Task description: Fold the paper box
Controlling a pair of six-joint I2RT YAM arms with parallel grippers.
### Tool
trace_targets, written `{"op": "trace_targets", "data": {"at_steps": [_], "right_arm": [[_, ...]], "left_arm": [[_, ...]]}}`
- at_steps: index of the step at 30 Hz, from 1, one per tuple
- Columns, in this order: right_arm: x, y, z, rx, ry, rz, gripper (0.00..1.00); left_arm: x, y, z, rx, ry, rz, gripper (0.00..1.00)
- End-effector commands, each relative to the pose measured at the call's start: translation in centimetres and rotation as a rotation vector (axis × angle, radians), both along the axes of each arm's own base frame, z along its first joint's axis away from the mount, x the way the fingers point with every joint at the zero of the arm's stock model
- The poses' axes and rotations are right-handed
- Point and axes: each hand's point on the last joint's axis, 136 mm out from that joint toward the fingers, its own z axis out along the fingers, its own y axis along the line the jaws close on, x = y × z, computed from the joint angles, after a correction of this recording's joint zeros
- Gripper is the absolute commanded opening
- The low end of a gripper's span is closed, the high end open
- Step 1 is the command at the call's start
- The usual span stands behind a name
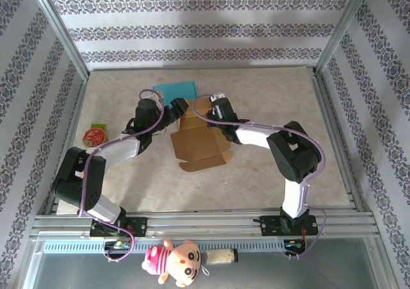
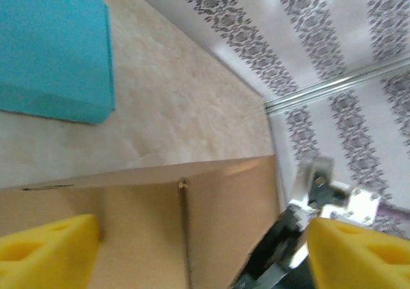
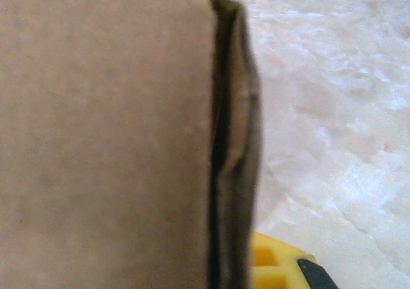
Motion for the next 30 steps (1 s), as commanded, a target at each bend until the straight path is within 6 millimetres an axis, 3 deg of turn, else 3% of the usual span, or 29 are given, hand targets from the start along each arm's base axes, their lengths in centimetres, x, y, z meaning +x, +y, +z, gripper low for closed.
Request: {"op": "trace_targets", "data": {"at_steps": [1,5,7,9,11,13,15,17,22,24,27,30], "right_arm": [[-0.5,0.2,6.3,-0.043,-0.172,0.11,0.0],[-0.8,-2.5,13.8,-0.232,-0.359,0.257,0.0],[-1.4,-2.7,17.0,-0.384,-0.422,0.394,0.0],[-2.7,-2.1,18.3,-0.709,-0.447,0.616,0.0],[-4.3,-1.8,16.2,-1.116,-0.409,0.874,0.0],[-3.3,-3.0,13.8,-1.529,-0.357,0.964,0.0],[-2.1,-2.6,11.9,-1.771,-0.35,0.987,0.0],[-2.2,-0.7,10.0,-1.795,-0.384,1.025,0.0],[-6.0,3.5,3.0,-1.831,-0.436,1.253,0.0],[-8.1,4.9,0.4,-1.812,-0.48,1.329,0.08],[-9.6,5.9,-0.8,-1.793,-0.532,1.328,0.19],[-10.3,5.8,-0.4,-1.764,-0.542,1.288,0.28]], "left_arm": [[-1.7,-0.7,5.9,0.013,-0.173,-0.07,1.0],[-3.7,1.5,9.2,0.186,-0.262,-0.029,1.0],[-4.7,3.2,10.3,0.281,-0.283,0.017,1.0],[-5.8,5.1,10.8,0.375,-0.289,0.071,1.0],[-6.6,6.8,10.9,0.434,-0.291,0.135,1.0],[-7.3,8.4,10.9,0.456,-0.299,0.205,1.0],[-7.8,9.6,10.8,0.444,-0.307,0.269,1.0],[-8.2,10.1,10.6,0.428,-0.305,0.294,1.0],[-8.0,9.2,9.7,0.417,-0.283,0.248,1.0],[-7.7,8.8,9.4,0.396,-0.277,0.241,1.0],[-7.4,8.3,9.0,0.376,-0.269,0.223,1.0],[-7.0,7.9,8.4,0.381,-0.25,0.205,1.0]]}}
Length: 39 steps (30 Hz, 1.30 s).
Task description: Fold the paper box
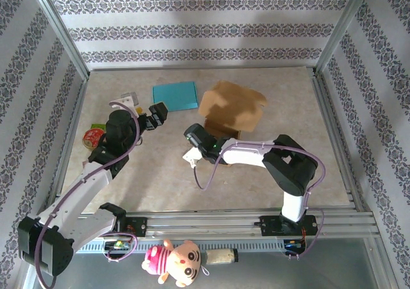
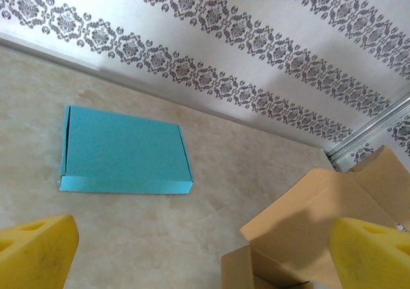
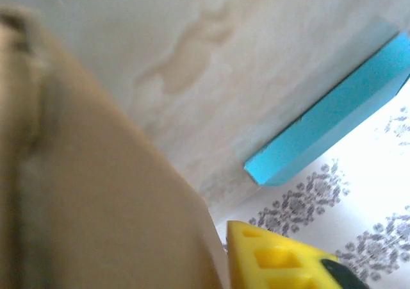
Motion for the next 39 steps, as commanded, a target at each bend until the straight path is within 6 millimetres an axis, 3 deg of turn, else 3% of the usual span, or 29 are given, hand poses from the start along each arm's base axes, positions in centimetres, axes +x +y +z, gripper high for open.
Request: {"op": "trace_targets", "data": {"at_steps": [1,8,10,13,17,21,28,33,39], "right_arm": [[0.3,0.2,2.6,0.096,-0.065,-0.021,0.3],[0.2,-0.8,6.8,0.19,-0.096,-0.068,0.35],[0.4,-0.6,9.2,0.309,-0.098,-0.113,0.37],[0.1,-0.5,14.2,0.628,-0.038,-0.255,0.44],[-2.8,-2.5,18.8,1.089,0.33,-0.493,0.59],[-4.3,-6.9,21.7,1.532,0.774,-0.69,0.82],[-3.3,-14.2,18.7,1.739,0.969,-0.953,0.88],[-1.3,-15.2,15.7,1.741,1.081,-1.057,0.9],[2.2,-15.9,13.3,1.735,0.987,-1.115,0.93]], "left_arm": [[0.3,-0.8,-0.1,-0.018,0.003,-0.027,1.0],[1.0,-0.6,-0.5,-0.056,-0.006,0.009,1.0],[1.3,-0.7,-0.9,-0.035,0.009,0.005,1.0],[1.9,-1.7,-1.8,0.063,0.048,-0.061,1.0],[1.7,-4.3,-2.6,0.263,0.026,-0.277,1.0],[1.4,-6.5,-3.4,0.432,-0.028,-0.482,1.0],[-0.1,-12.0,-4.0,0.481,-0.194,-0.869,1.0],[1.7,-12.8,-5.5,0.57,-0.213,-0.913,1.0],[5.1,-12.2,-6.8,0.705,-0.24,-0.838,1.0]]}}
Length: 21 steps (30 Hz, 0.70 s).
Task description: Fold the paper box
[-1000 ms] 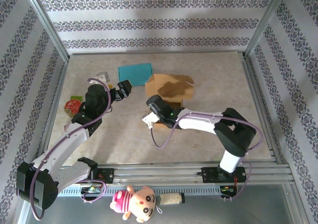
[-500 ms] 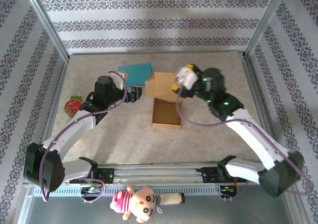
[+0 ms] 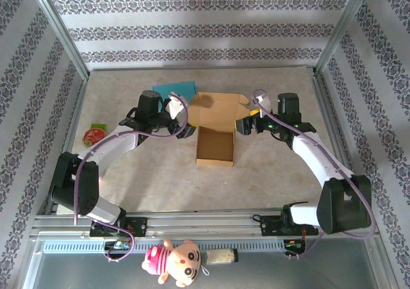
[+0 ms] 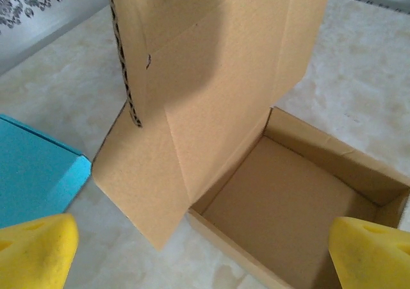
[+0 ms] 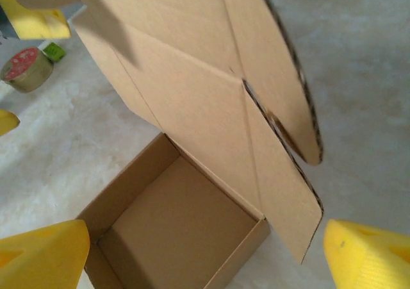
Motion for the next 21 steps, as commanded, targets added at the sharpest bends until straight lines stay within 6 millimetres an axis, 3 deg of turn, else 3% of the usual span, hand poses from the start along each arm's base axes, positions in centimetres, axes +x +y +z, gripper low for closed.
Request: {"op": "trace_targets", "data": {"at_steps": [1,9,21], "right_arm": [[2.0,0.0,0.9,-0.002,-0.053,-0.02,0.91],[3.3,-0.3,-0.2,-0.032,-0.04,-0.035,0.74],[3.3,-0.5,0.4,-0.003,0.006,-0.104,0.3]], "left_arm": [[2.1,-0.4,1.5,0.062,-0.161,-0.024,1.0],[4.1,-1.7,0.7,0.043,-0.115,-0.073,0.97],[3.9,-2.4,-0.2,-0.05,0.087,0.0,0.48]]}}
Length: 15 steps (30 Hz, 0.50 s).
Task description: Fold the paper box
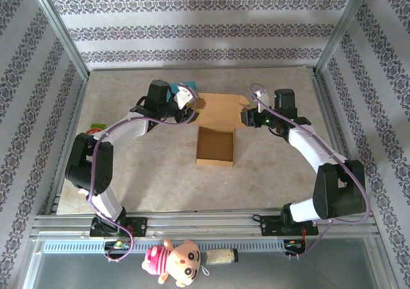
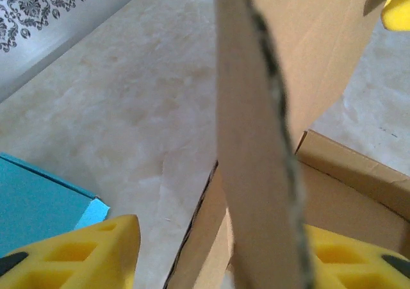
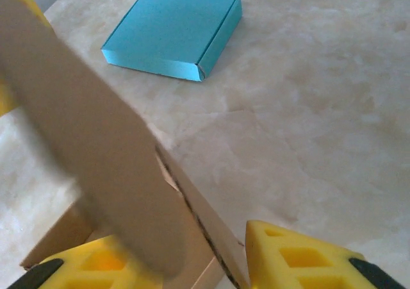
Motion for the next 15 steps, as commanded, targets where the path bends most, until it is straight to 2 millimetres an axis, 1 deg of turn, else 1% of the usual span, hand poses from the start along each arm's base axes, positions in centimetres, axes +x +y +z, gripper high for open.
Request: {"op": "trace_targets", "data": {"at_steps": [1,3,5,6,7,11,13,15], "right_arm": [[0.3,0.2,1.6,0.011,-0.016,-0.036,0.25],[0.0,0.3,1.6,0.005,0.0,-0.057,0.18],[-0.2,0.4,1.6,-0.005,0.024,-0.084,0.15],[-0.3,0.6,1.6,-0.011,0.036,-0.1,0.14],[-0.5,0.7,1.7,-0.016,0.041,-0.113,0.12],[0.0,1.7,3.0,-0.01,-0.032,-0.185,0.06],[1.0,1.8,4.2,0.014,-0.066,-0.258,0.01],[2.0,2.0,5.1,0.042,-0.088,-0.314,0.02]], "left_arm": [[-0.7,-0.2,0.3,-0.037,0.087,0.045,0.43],[-1.0,0.0,-0.1,-0.017,0.116,0.078,0.32],[-1.3,0.1,-0.3,-0.013,0.144,0.12,0.18],[-1.4,0.1,-0.3,-0.016,0.156,0.147,0.12],[-1.3,0.1,-0.3,-0.019,0.157,0.184,0.09],[-0.1,0.4,0.7,-0.074,0.113,0.359,0.0],[1.0,0.6,1.4,-0.112,0.077,0.46,0.0],[1.8,0.5,1.7,-0.157,0.055,0.543,0.0]]}}
